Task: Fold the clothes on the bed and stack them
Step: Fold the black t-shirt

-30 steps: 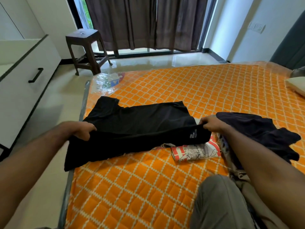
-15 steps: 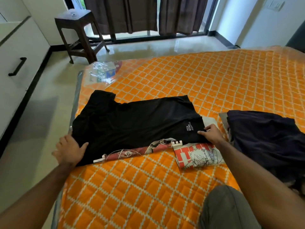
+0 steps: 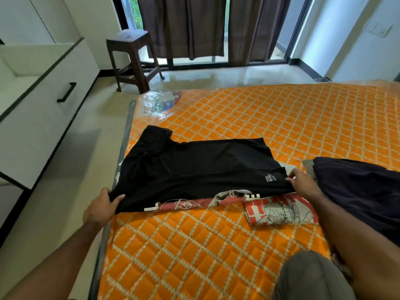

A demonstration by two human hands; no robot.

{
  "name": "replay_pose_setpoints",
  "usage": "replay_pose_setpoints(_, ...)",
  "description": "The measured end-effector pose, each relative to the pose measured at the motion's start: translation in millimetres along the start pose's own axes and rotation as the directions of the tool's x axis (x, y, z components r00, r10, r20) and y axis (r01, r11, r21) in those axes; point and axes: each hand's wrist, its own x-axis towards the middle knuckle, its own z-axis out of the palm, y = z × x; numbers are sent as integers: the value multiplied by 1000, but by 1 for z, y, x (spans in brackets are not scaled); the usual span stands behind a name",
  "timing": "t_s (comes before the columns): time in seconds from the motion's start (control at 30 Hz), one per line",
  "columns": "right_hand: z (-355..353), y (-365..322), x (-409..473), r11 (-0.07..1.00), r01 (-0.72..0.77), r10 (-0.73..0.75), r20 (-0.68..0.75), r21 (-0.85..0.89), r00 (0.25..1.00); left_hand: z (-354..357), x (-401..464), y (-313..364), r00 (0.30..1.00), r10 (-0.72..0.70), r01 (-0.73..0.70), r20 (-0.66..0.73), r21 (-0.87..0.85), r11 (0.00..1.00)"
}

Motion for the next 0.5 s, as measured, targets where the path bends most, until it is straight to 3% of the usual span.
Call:
replay_pose_setpoints(0.33, -9, 32, -36, 958, 89, -52, 139, -274, 989, -8, -14, -36, 953, 96, -173, 288, 257, 951)
replay_pose_setpoints(0.43, 5, 34, -53, 903, 144, -116, 93, -405, 989, 2, -36, -29, 943, 304, -333, 134, 380, 863)
replay_pose_setpoints(0.5, 19, 25, -65, 869, 202, -206, 41, -452, 978, 10, -53, -11, 876, 480, -442, 47, 478, 759)
